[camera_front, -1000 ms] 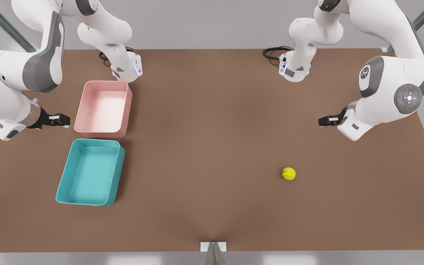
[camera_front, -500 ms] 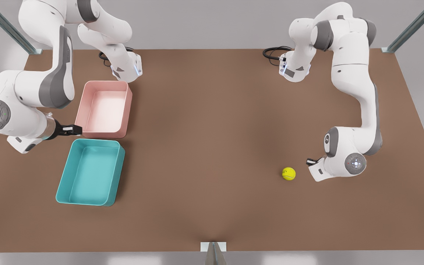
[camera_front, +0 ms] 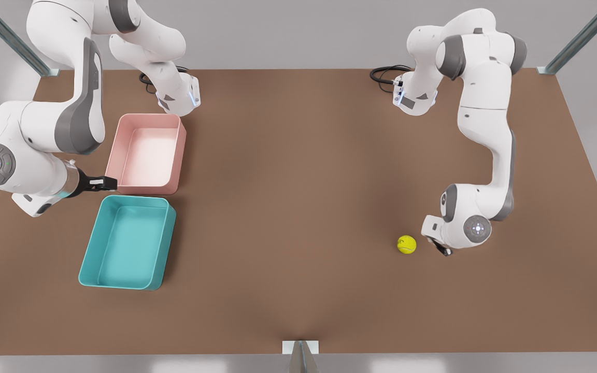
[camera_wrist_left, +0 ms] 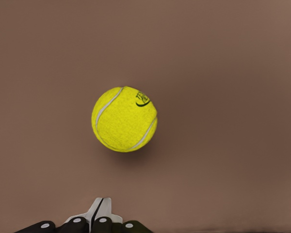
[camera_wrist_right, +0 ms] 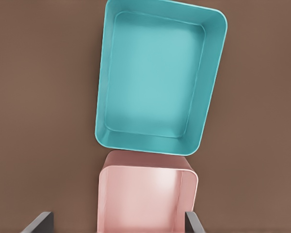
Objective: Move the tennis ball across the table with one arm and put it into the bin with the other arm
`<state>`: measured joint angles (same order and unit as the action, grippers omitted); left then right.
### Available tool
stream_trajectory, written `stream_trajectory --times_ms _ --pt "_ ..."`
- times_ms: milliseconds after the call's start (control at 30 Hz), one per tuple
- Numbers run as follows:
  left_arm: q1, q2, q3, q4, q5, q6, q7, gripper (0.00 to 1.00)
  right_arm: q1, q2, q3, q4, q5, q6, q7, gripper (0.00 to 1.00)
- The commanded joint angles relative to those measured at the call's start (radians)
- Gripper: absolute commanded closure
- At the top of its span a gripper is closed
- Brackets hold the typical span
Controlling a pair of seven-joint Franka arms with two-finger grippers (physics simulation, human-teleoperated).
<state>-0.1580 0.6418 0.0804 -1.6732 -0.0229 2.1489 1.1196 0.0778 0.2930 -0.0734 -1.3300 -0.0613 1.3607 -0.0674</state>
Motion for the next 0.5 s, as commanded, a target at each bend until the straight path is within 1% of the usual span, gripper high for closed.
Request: stream_trajectory --times_ms 0,133,233,467 --pt "0.0 0.001 -0.004 -0.01 0.001 0.036 0.437 0.79 -0.001 0.0 0.0 0.0 0.001 -0.002 0.011 0.0" --pt "0.002 0.035 -0.014 -0.008 0.001 0.108 0.531 0.79 -0.001 0.0 0.0 0.0 0.005 -0.002 0.009 0.0" --pt "0.002 0.049 -0.017 -0.008 0.003 0.103 0.637 0.79 -0.001 0.0 -0.002 0.0 0.005 -0.002 0.008 0.0" --pt "0.008 0.064 -0.017 0.006 0.006 0.103 0.733 0.79 0.0 0.008 -0.002 0.003 0.005 -0.002 0.008 0.0"
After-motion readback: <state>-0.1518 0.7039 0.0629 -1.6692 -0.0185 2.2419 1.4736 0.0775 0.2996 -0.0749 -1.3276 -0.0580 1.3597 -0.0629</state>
